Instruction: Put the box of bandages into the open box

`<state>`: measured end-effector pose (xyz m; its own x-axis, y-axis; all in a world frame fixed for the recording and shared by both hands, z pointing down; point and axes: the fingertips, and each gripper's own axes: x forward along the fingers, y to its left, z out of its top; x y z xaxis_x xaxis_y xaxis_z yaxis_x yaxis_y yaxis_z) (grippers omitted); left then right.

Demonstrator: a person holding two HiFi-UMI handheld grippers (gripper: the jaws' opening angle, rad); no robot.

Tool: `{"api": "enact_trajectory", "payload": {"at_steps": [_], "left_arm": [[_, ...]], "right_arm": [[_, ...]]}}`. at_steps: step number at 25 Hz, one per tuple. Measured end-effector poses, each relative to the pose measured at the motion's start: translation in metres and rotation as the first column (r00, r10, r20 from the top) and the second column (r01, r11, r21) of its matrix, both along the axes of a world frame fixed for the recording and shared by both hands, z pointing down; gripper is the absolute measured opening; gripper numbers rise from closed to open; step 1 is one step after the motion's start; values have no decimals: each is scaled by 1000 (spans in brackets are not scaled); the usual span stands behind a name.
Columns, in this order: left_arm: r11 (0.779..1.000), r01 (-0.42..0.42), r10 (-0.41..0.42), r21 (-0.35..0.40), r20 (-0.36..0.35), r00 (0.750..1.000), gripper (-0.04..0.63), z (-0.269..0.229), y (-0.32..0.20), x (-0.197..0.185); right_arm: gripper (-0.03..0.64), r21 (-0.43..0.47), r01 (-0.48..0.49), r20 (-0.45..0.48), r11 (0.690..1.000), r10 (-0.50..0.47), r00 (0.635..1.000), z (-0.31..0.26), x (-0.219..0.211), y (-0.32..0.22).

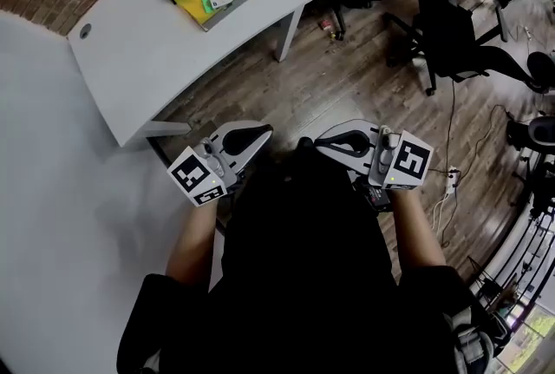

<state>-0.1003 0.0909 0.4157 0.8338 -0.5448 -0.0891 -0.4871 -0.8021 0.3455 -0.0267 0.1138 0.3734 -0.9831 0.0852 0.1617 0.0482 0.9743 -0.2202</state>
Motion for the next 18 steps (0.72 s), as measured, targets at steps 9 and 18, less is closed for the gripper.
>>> {"api": "enact_trajectory", "payload": {"at_steps": [9, 18], "left_arm": [[999, 3, -3, -41, 4, 1000, 17, 5, 43, 26], [995, 33, -32, -94, 16, 999, 17, 8, 67, 88]], "right_arm": [[6, 14, 93, 31, 996, -93, 995, 0, -5, 26], [6, -1, 116, 39, 993, -116, 992, 4, 60, 52]]}}
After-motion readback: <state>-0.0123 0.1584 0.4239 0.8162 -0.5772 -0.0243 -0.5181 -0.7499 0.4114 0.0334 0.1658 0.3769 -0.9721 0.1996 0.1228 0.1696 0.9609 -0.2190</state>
